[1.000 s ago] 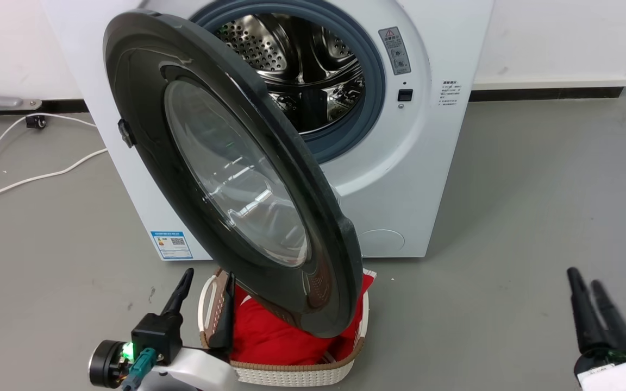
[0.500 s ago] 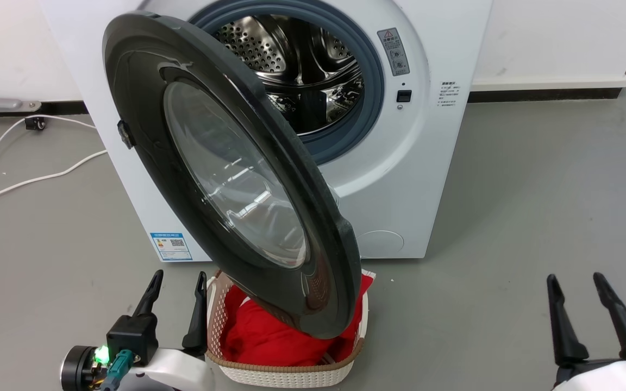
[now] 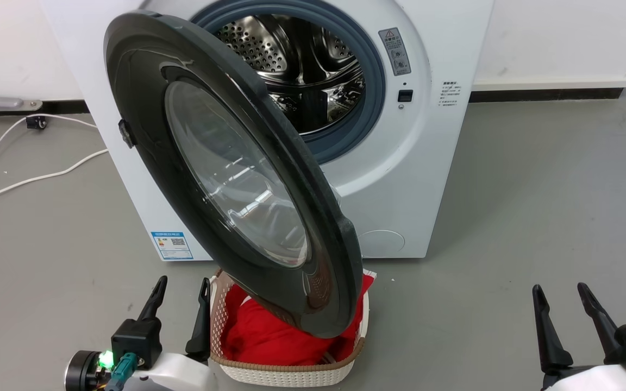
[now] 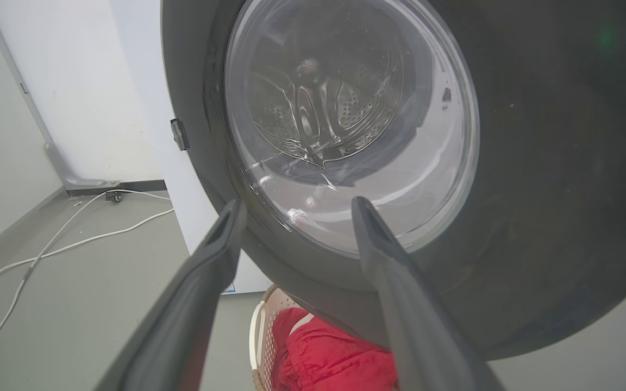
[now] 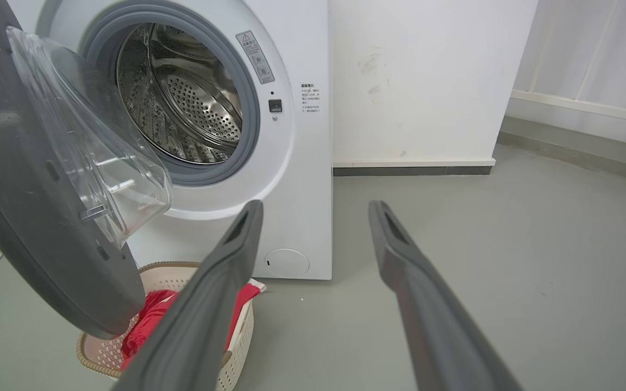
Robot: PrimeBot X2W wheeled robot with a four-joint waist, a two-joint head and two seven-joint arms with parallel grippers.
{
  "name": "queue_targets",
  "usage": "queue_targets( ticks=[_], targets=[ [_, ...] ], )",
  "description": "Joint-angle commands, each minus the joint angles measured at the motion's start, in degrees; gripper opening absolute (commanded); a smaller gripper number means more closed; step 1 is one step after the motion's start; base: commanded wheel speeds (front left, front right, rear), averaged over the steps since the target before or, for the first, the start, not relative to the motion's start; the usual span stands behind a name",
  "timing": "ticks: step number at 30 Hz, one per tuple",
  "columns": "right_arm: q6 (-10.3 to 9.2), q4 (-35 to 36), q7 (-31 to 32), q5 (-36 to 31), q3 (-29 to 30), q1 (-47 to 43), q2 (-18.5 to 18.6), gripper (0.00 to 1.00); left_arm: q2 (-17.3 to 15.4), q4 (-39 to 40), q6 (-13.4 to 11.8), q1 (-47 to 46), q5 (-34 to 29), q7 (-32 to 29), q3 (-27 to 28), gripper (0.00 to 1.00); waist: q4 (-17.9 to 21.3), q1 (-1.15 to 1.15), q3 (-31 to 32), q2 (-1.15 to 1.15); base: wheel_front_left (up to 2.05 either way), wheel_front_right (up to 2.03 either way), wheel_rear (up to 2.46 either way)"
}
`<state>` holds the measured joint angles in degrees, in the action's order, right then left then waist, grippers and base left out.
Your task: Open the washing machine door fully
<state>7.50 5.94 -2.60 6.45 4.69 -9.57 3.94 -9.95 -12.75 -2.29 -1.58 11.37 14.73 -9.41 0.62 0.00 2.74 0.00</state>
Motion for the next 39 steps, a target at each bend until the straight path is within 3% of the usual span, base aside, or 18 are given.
queue_targets(
  ticks=[1, 13, 14, 15, 16, 27, 39],
  targets=[
    [-0.01, -0.25, -0.32, -0.38, 0.04, 0.73, -0.2, 1.0, -0.12, -0.08, -0.3, 0.5, 0.25, -0.13, -0.13, 1.0, -0.07, 0.0, -0.06, 0.0, 0.0, 0.0, 0.0],
    [-0.01, -0.63, -0.4, -0.57, -0.1, 1.96, -0.5, 1.0, -0.43, 0.05, -0.32, -0.1, 1.07, -0.62, -0.58, 1.0, -0.48, 0.0, -0.5, 0.0, 0.0, 0.0, 0.0],
    [-0.01, -0.62, -0.41, -0.49, -0.11, 2.05, -0.53, 1.0, -0.35, 0.03, -0.24, -0.07, 1.39, -0.73, -0.61, 0.85, -0.52, 0.0, -0.52, 0.0, 0.0, 0.0, 0.0],
    [-0.01, -0.61, -0.44, -0.49, -0.11, 2.12, -0.54, 1.0, -0.3, 0.07, -0.15, -0.03, 1.5, -0.87, -0.65, 0.18, -0.57, 0.0, -0.52, 0.0, 0.0, 0.0, 0.0],
    [-0.01, -0.63, -0.45, -0.59, -0.11, 2.17, -0.57, 1.0, -0.25, 0.11, -0.01, 0.04, 1.73, -0.99, -0.71, 0.0, -0.62, 0.0, -0.55, 0.0, 0.0, 0.0, 0.0],
    [-0.01, -0.68, -0.5, -0.87, 0.79, 2.49, -0.74, 1.0, 0.07, 4.9, -1.49, -1.95, 2.13, -1.92, -0.59, 0.0, -2.11, 0.0, -0.65, 0.0, 0.0, 0.0, 0.0],
    [-0.01, -1.1, -1.04, -1.18, 0.98, 3.26, -0.91, 1.0, 0.31, 25.17, -3.6, -10.77, -1.22, -4.17, -2.3, 0.0, -3.68, 0.0, -0.71, 0.0, 0.0, 0.0, 0.0]
  ],
)
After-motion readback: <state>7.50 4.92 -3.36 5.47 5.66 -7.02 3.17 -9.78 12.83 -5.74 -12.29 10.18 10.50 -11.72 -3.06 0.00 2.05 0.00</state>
